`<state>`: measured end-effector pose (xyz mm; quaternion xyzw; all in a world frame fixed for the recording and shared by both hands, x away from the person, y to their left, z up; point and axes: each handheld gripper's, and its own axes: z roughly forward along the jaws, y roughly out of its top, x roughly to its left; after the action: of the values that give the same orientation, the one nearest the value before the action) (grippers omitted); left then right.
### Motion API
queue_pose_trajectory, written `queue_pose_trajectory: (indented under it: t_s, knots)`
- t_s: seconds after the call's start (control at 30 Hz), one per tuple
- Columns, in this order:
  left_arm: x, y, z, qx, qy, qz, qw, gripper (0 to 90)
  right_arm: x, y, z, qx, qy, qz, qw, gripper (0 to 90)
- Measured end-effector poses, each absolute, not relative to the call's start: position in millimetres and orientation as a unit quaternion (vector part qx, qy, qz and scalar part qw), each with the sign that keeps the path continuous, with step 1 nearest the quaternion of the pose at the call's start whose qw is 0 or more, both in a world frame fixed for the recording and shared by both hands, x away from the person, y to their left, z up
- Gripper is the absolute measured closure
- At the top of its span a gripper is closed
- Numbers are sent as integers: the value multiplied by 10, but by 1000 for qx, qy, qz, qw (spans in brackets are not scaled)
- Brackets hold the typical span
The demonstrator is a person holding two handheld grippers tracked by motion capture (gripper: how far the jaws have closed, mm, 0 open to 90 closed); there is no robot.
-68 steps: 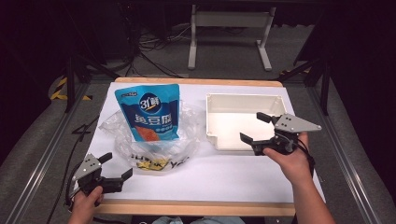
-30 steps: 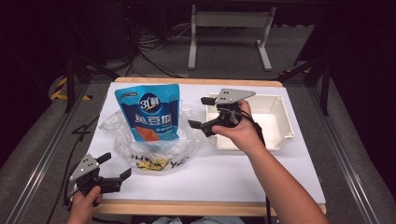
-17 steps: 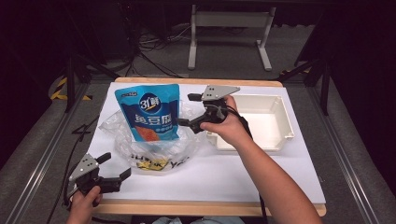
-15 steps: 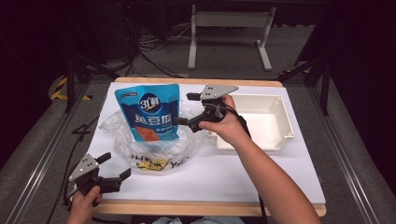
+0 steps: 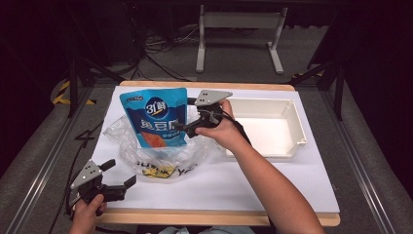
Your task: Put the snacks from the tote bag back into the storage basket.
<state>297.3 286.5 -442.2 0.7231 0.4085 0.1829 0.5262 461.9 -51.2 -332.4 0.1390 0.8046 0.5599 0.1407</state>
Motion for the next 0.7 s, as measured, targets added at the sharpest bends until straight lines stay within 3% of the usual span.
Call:
queue_pose_trajectory:
  t_s: [0.7]
  knots:
    - [2969,2880,-4418,720,409,180,531,6,4715,-131,-3748,108,822,546,120,85]
